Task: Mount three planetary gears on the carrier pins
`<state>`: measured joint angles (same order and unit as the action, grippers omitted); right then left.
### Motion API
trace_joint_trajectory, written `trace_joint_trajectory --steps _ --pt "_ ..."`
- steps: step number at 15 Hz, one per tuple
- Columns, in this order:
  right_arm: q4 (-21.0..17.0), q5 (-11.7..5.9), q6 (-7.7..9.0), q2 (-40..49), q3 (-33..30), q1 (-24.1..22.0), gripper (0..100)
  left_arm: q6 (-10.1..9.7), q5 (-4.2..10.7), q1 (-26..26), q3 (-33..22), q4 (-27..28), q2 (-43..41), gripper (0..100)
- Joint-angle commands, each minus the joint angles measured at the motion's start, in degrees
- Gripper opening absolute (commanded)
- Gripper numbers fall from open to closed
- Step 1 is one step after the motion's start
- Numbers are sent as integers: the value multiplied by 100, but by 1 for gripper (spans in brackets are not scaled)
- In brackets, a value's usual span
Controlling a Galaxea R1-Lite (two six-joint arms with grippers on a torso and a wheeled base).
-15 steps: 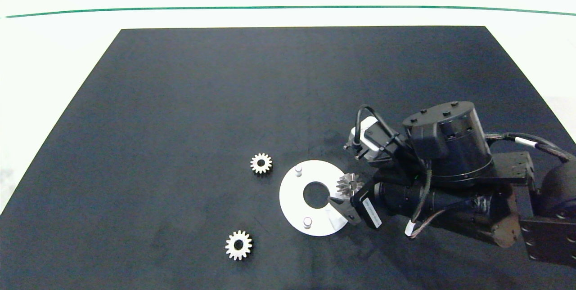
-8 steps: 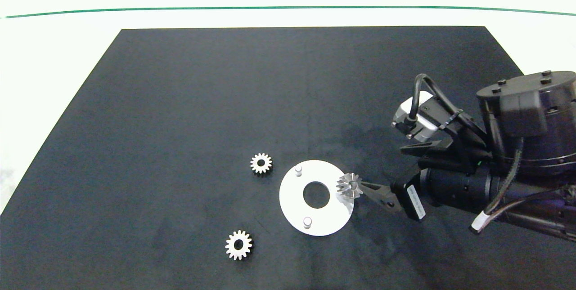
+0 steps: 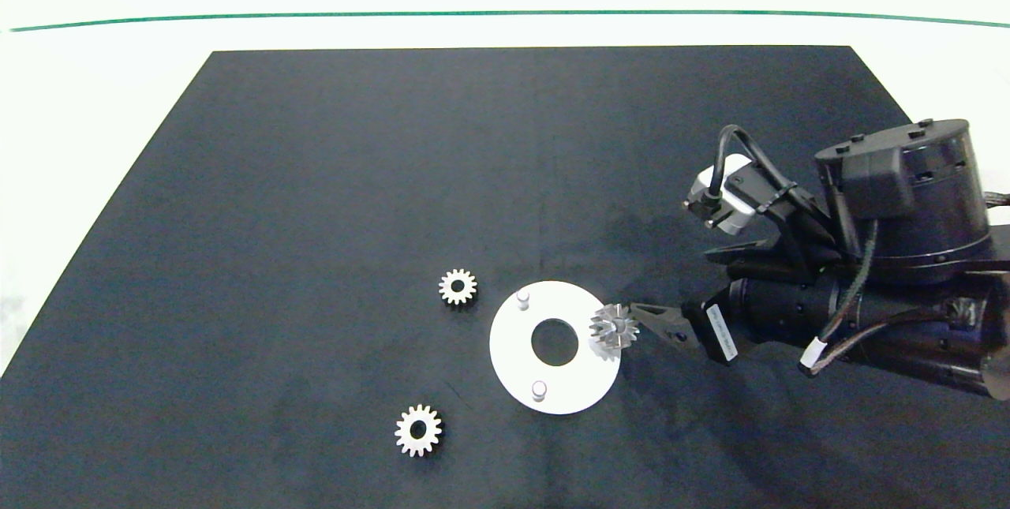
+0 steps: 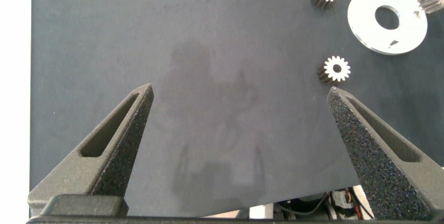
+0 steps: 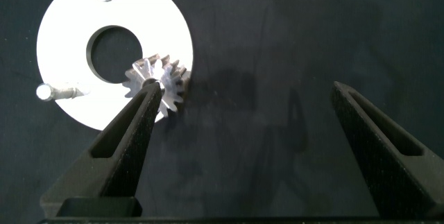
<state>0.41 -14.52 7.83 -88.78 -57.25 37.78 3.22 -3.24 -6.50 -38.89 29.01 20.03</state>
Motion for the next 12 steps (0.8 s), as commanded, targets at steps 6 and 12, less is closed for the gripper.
trace_joint_trajectory --steps 6,12 --pt "11 10 -27 -517 -208 10 100 3 -1 -18 4 17 -52 100" --pt "90 72 -18 -508 -234 10 100 3 -1 -18 22 17 -43 100"
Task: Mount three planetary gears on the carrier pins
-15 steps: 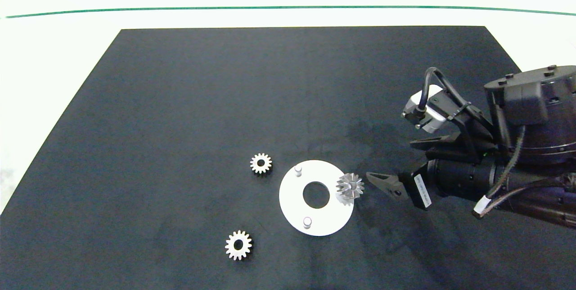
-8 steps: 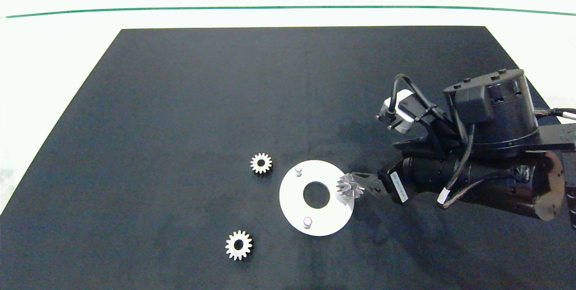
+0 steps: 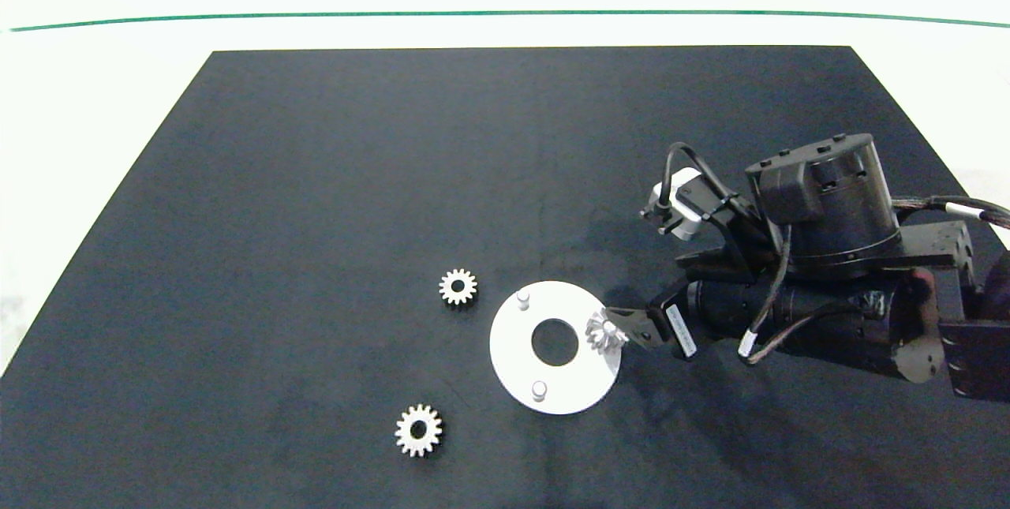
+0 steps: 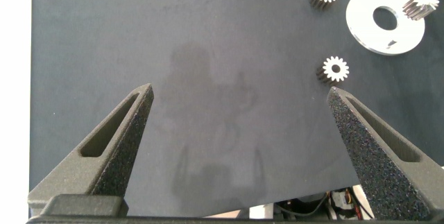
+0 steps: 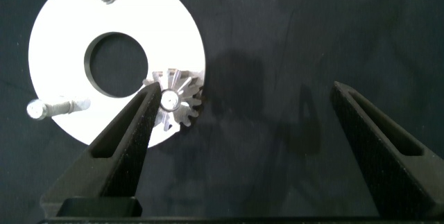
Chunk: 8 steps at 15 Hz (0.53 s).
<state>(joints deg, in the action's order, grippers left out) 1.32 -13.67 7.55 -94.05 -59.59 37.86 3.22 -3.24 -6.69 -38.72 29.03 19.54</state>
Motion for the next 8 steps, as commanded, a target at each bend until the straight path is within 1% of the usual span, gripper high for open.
trace_joint_trajectory --steps 1,3,4,5,6,7,8 --pt "-9 -13 10 89 17 19 100 3 -1 1 -4 15 6 100" --pt "-70 -66 -8 871 272 142 100 3 -1 -25 40 15 -38 100" --pt "-79 -110 -60 1302 422 116 100 3 -1 -51 101 24 -38 100" --pt "-105 -163 -69 1732 571 -33 100 3 -10 -104 251 15 -21 100" --pt "-272 -180 -69 2180 729 -271 100 12 -19 -227 453 -46 -12 100" --pt "-536 -189 -78 2655 852 -455 100 47 -27 -377 690 -196 -38 100" --pt "-791 -189 -78 3218 975 -587 100 109 -27 -526 1059 -512 -56 100"
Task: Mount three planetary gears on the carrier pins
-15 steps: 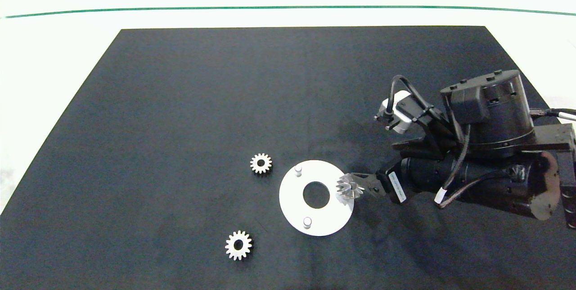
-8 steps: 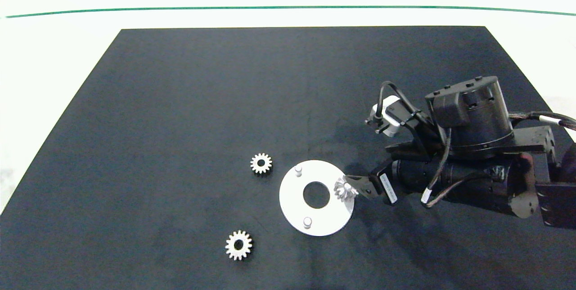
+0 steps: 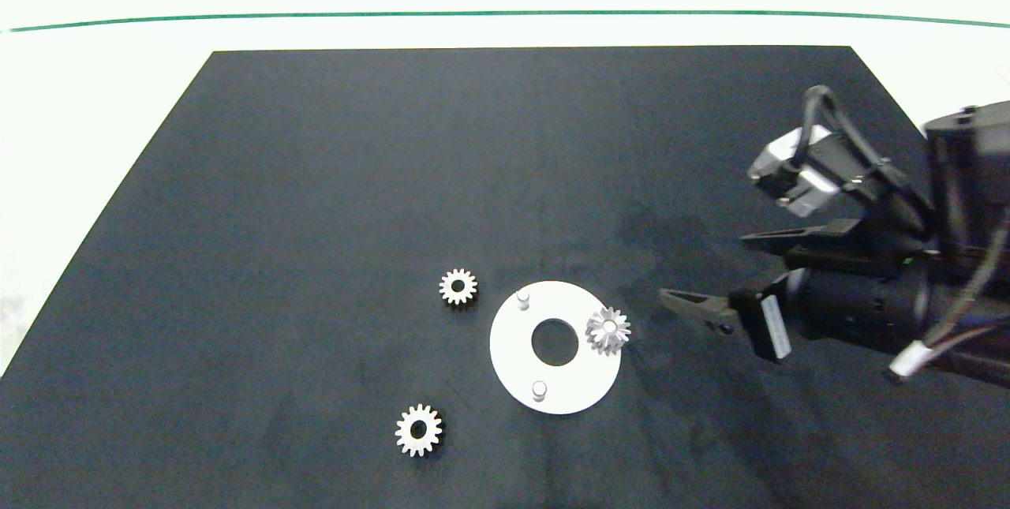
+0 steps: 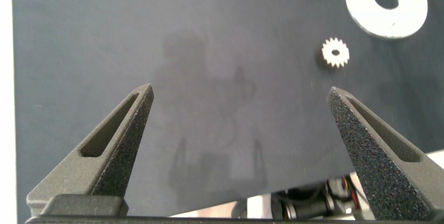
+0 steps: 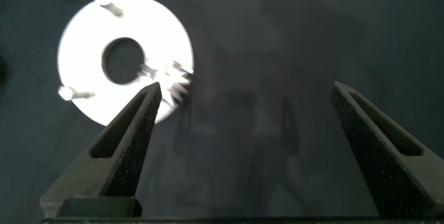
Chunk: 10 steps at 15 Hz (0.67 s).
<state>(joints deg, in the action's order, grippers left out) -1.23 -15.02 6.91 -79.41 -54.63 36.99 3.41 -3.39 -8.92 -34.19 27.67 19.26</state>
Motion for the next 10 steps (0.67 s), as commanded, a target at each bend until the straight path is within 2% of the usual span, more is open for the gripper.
trace_joint_trajectory --steps 1,2,4,7,9,10 --pt "-826 -54 -14 2369 558 -622 100 344 -13 -400 1117 -904 25 100" --pt "-1134 -54 -14 2940 620 -781 100 661 -13 -470 1600 -1475 148 100" --pt "-1951 -54 -6 4012 637 -1255 100 1100 -21 -540 2294 -2477 842 100" --pt "-2971 -54 38 5304 637 -2002 100 1109 -4 -945 2338 -3382 2020 100" --pt "-3410 -45 170 5876 637 -2380 100 1214 -13 -980 2602 -4209 2758 100" --pt "-3480 -36 179 6051 637 -2521 100 1302 -13 -1041 2646 -4534 3022 100"
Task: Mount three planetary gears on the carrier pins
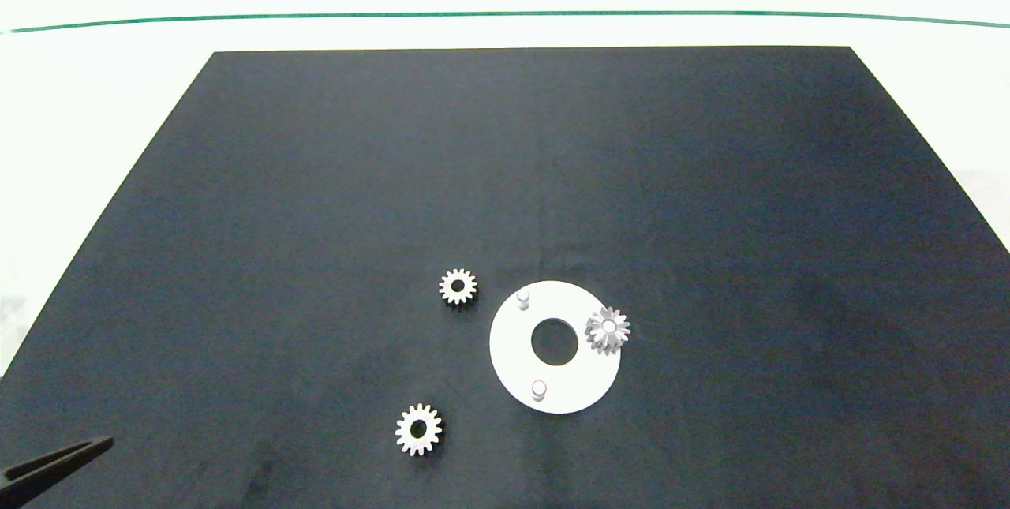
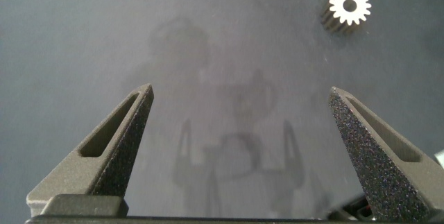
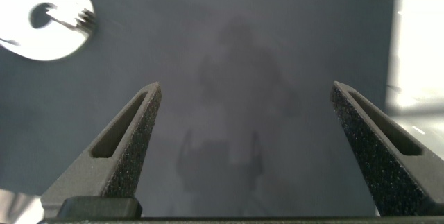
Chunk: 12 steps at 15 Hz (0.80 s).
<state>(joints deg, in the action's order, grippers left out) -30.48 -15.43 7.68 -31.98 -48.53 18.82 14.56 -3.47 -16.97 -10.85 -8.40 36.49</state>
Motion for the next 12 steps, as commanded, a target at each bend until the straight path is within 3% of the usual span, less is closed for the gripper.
trace_joint_trajectory --steps 1,3,5,8,9,10,12 --pt "-573 14 102 1413 28 -784 100 232 5 -421 312 -1120 1493 100" --pt "-582 14 120 1572 37 -1012 100 241 84 -861 241 -1199 1801 100" --pt "-679 32 181 1800 63 -1276 100 223 488 -1537 250 -1269 2293 100" --pt "-688 137 181 1783 133 -1416 100 197 558 -1555 268 -1893 2864 100" --pt "-688 146 181 1791 186 -1434 100 206 690 -1564 268 -2263 3119 100" --pt "-679 163 190 1783 195 -1434 100 223 928 -1617 276 -2605 3339 100" --pt "-679 163 181 1774 195 -1434 100 197 1235 -2021 276 -2948 3646 100"
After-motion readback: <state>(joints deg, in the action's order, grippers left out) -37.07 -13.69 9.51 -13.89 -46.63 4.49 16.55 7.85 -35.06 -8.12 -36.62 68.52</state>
